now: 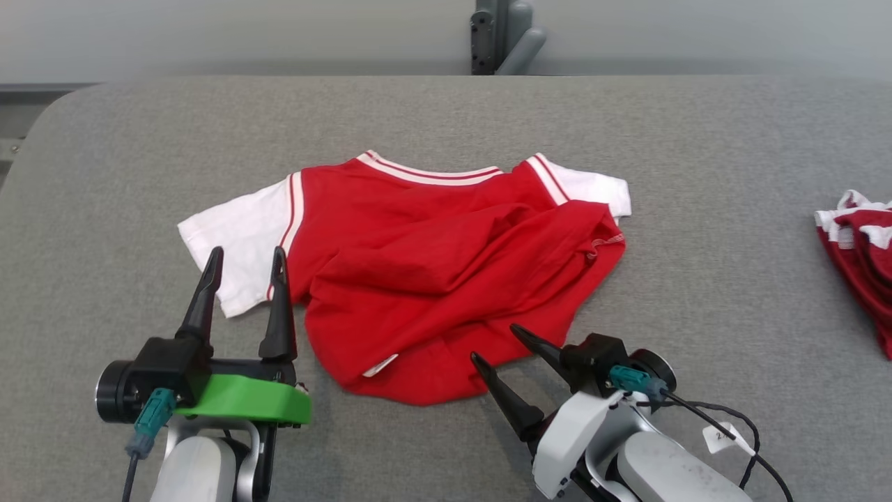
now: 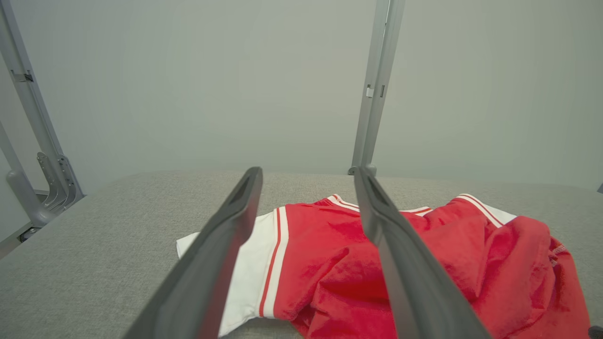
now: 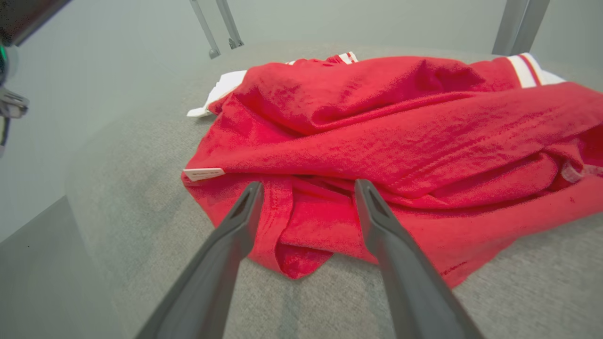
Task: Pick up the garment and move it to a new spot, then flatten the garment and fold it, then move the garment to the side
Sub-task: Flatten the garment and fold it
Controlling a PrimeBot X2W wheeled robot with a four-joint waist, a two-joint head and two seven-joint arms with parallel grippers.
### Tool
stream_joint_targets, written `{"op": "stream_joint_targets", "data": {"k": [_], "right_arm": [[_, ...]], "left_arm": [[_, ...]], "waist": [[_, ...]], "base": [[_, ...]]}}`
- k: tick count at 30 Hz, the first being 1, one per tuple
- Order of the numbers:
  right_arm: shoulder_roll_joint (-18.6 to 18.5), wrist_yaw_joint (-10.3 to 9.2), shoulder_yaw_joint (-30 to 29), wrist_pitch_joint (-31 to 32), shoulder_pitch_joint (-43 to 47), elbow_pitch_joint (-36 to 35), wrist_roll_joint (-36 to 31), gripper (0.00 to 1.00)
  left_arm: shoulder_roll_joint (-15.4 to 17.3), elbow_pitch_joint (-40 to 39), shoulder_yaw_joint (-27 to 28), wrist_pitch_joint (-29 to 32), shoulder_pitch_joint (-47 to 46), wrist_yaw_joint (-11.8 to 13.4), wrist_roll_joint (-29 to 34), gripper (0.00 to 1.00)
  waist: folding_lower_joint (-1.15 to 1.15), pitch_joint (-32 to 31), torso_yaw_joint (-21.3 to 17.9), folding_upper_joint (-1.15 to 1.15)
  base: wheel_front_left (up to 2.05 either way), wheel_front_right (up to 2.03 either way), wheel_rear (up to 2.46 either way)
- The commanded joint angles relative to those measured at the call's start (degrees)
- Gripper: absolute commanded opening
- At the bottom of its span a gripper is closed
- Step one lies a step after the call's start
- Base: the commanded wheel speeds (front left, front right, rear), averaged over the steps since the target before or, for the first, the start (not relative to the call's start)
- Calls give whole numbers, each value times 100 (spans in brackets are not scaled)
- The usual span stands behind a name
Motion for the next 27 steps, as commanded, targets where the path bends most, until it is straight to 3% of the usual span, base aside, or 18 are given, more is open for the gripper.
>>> {"op": "stream_joint_targets", "data": {"k": [1, 7, 14, 15, 16, 17, 18, 23, 27], "right_arm": [[8, -9, 80, -81, -160, 172, 139, 100], [52, -7, 507, -416, -827, 1172, 466, 100], [175, -7, 1011, -534, -1226, 1835, 805, 100], [193, -7, 1074, -547, -1253, 1899, 868, 71], [195, -6, 1136, -562, -1286, 1945, 915, 36], [191, -7, 1186, -582, -1309, 1984, 971, 13], [183, -7, 1233, -608, -1329, 2001, 1023, 0], [-20, -7, 1291, -759, -1470, 1693, 1146, 0], [-305, -7, 942, -809, -1405, 1197, 1045, 0]], "left_arm": [[-35, 45, -29, -45, -141, -31, 34, 100], [-147, 190, -173, -89, -479, -94, 36, 100], [-217, 129, -129, -86, -588, -119, 44, 100], [-219, 124, -118, -87, -586, -118, 47, 100], [-224, 115, -104, -87, -580, -114, 52, 100], [-227, 105, -88, -87, -570, -109, 61, 100], [-229, 95, -67, -87, -552, -105, 69, 100], [-231, 70, 55, -87, -435, -137, 158, 100], [-200, 57, 166, -87, -400, -155, 205, 100]], "waist": [[0, 357, 434, 0], [0, 594, 920, 0], [0, 681, 1087, 0], [0, 683, 1090, 0], [0, 686, 1086, 0], [0, 684, 1075, 0], [0, 680, 1053, 0], [0, 632, 791, 0], [0, 583, 546, 0]], "base": [[0, 0, 0], [0, 0, 0], [0, 0, 0], [0, 0, 0], [0, 0, 0], [0, 0, 0], [0, 0, 0], [0, 0, 0], [0, 0, 0]]}}
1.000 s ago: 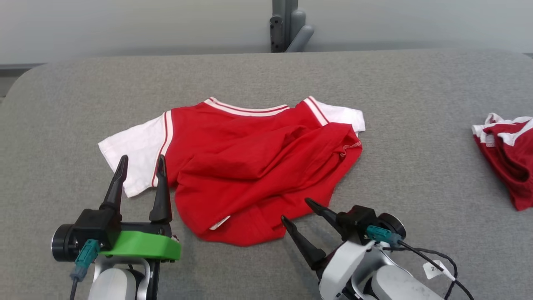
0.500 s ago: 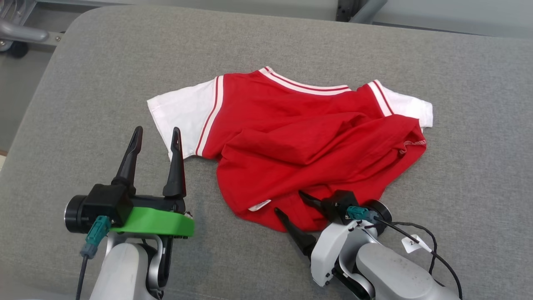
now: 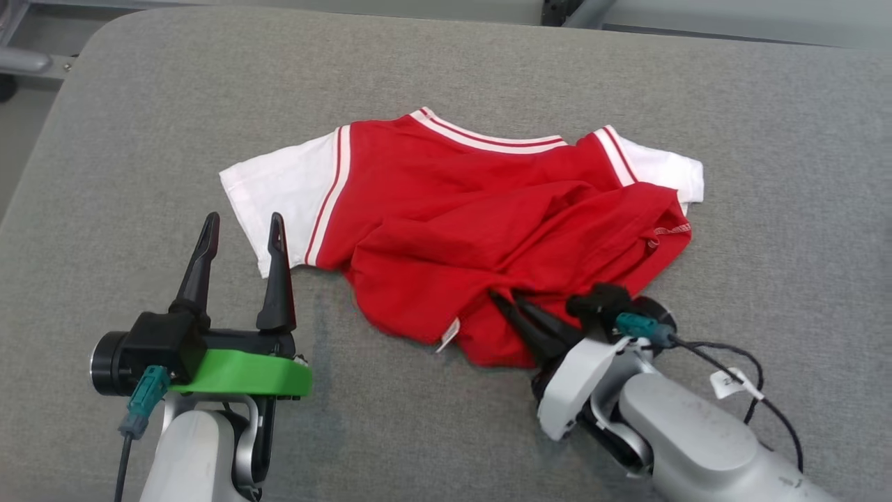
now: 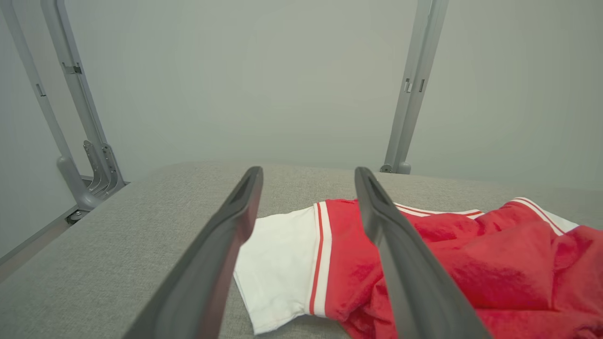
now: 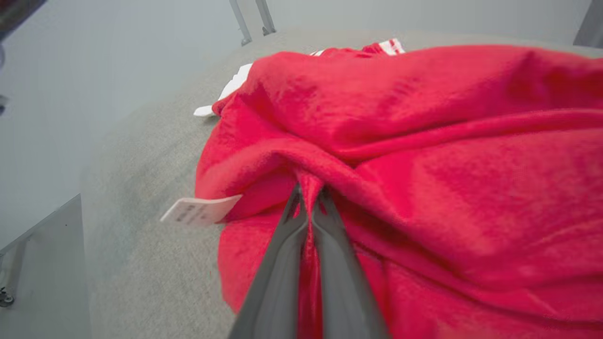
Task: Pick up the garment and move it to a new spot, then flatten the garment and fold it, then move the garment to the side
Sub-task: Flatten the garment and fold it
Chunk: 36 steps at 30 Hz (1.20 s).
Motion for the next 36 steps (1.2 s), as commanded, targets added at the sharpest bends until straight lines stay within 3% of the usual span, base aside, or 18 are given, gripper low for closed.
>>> {"op": "stream_joint_targets", "data": {"k": [1, 8, 15, 19, 23, 24, 26, 31, 36], "right_arm": [[-150, -5, -221, -52, 40, -217, -105, 0], [-559, -5, -1269, -8, 492, -1059, -533, 0], [-765, -5, -2782, 327, 1208, -1744, -891, 0], [-803, -4, -3280, 560, 1462, -1756, -1043, 0], [-719, -6, -3337, 587, 1414, -1469, -1054, 0], [-629, -6, -3345, 535, 1372, -1405, -942, 16], [-628, -6, -3347, 525, 1315, -1200, -974, 100], [-583, -6, -3463, 360, 1378, -929, -919, 100], [-562, -7, -3972, 198, 1617, -880, -1098, 100]], "left_arm": [[48, -27, 66, -17, 58, -13, 43, 100], [71, -19, 158, -17, 132, -50, 82, 100], [76, -4, 194, -18, 137, -98, 110, 100], [74, 4, 182, -18, 101, -122, 127, 100], [71, 27, 164, -18, 48, -133, 138, 100], [68, 34, 158, -18, 35, -131, 139, 100], [71, 47, 156, -18, 12, -146, 147, 100], [88, 66, 170, -18, -7, -163, 173, 100], [86, 84, 214, -18, 80, -143, 168, 100]], "waist": [[0, -67, -241, 0], [0, -142, -616, 0], [0, -140, -868, 0], [0, -82, -958, 0], [0, -22, -1031, 0], [0, -11, -1046, 0], [0, 3, -1069, 0], [0, -2, -1125, 0], [0, -92, -1194, 0]], "base": [[0, 0, 0], [0, 0, 0], [0, 0, 0], [0, 0, 0], [0, 0, 0], [0, 0, 0], [0, 0, 0], [0, 0, 0], [0, 0, 0]]}}
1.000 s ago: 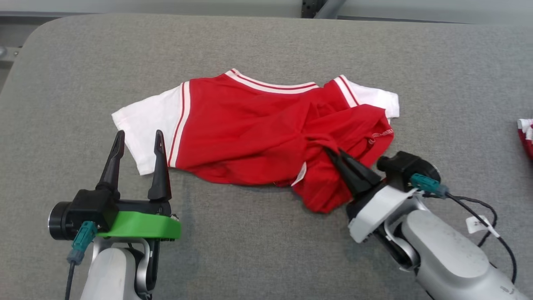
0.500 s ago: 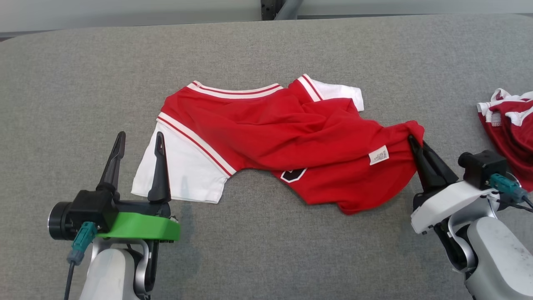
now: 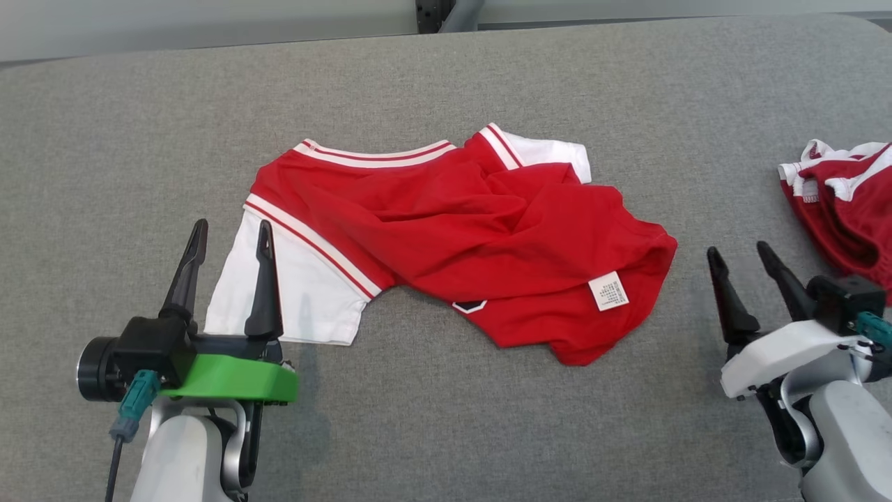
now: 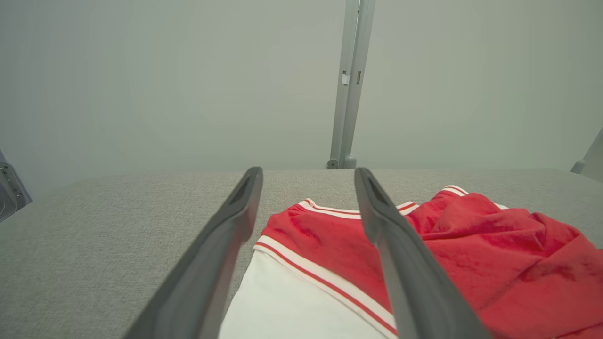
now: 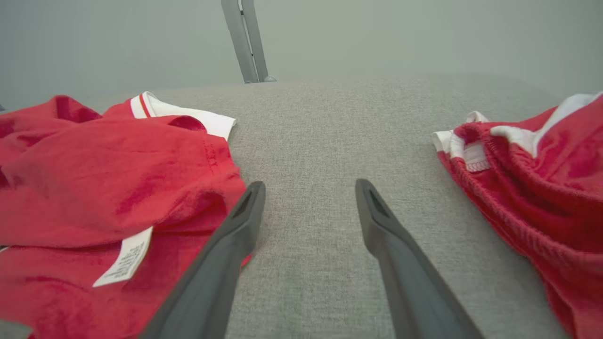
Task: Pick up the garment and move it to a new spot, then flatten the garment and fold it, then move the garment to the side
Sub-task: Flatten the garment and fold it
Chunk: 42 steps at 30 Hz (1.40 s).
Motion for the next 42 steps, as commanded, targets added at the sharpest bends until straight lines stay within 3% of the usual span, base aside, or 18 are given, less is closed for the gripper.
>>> {"op": "stream_joint_targets", "data": {"k": [1, 8, 23, 42], "right_arm": [[-1, -9, -118, -62, 84, -49, -103, 100], [181, -8, -616, 16, 350, -719, -596, 100], [625, -8, -683, 662, 1142, -2181, -1038, 100], [855, -8, -871, 750, 1348, -2474, -1069, 100]], "left_arm": [[33, 16, 40, -18, 50, 3, 4, 100], [88, 55, 142, -18, 299, 73, -20, 100], [216, -37, 249, 107, 1049, 206, -108, 100], [329, -317, 205, 429, 1228, 296, -231, 100]], "waist": [[0, -59, -44, 0], [0, -377, -151, 0], [0, -913, -269, 0], [0, -897, -282, 0]], "base": [[0, 0, 0], [0, 0, 0], [0, 0, 0], [0, 0, 0]]}}
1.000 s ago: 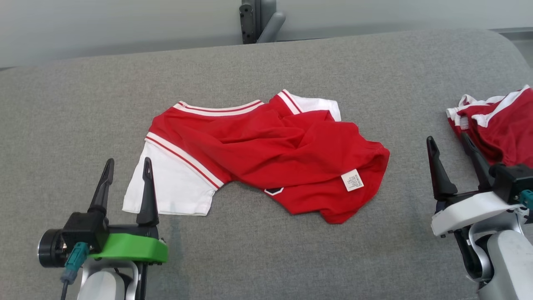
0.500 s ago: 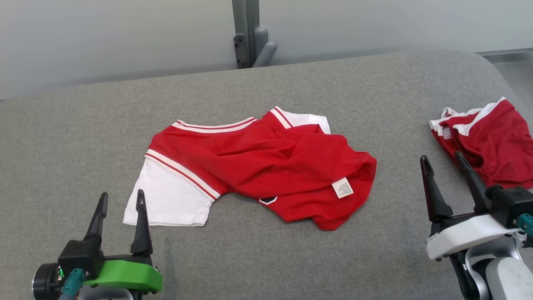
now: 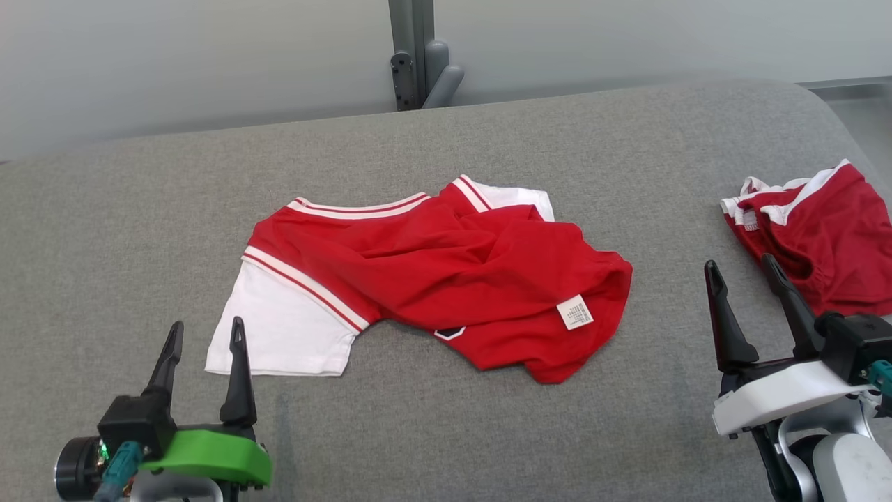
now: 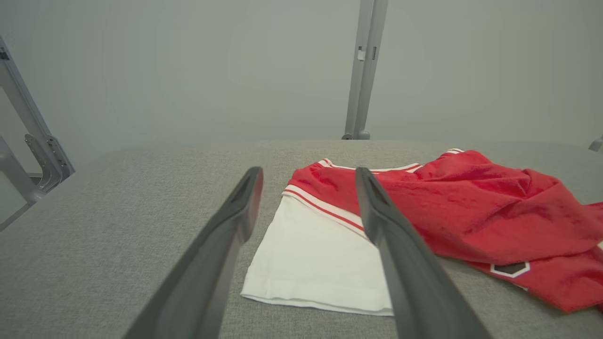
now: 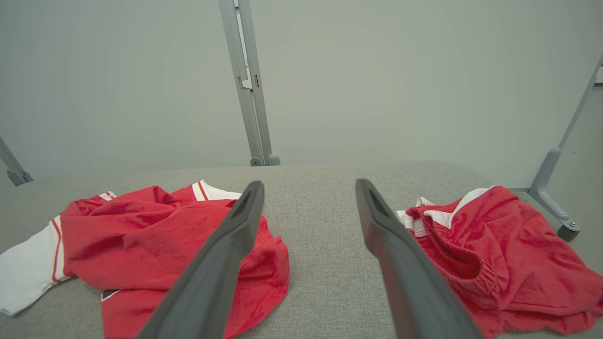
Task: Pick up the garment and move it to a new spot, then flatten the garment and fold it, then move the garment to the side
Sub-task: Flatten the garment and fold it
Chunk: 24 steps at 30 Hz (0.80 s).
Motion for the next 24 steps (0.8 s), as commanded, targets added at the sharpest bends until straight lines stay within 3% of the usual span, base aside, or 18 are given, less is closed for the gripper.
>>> {"op": "stream_joint_targets", "data": {"k": [1, 7, 12, 24], "right_arm": [[1, -7, -36, -4, 6, -28, -27, 100], [-4, -7, -6, 4, -205, -99, -58, 100], [36, -7, 77, -62, -348, -36, -53, 100], [36, -7, 123, -231, -535, 202, 11, 100]], "left_arm": [[58, -21, 14, 76, -125, -3, -82, 100], [288, 167, -52, 837, -856, -248, -260, 100], [404, 785, 93, 1324, -1154, -316, -545, 100], [272, 1791, 344, 1510, -1124, -308, -1104, 100]], "waist": [[0, 70, 25, 0], [0, 503, 30, 0], [0, 782, -51, 0], [0, 1080, -110, 0]], "base": [[0, 0, 0], [0, 0, 0], [0, 0, 0], [0, 0, 0]]}}
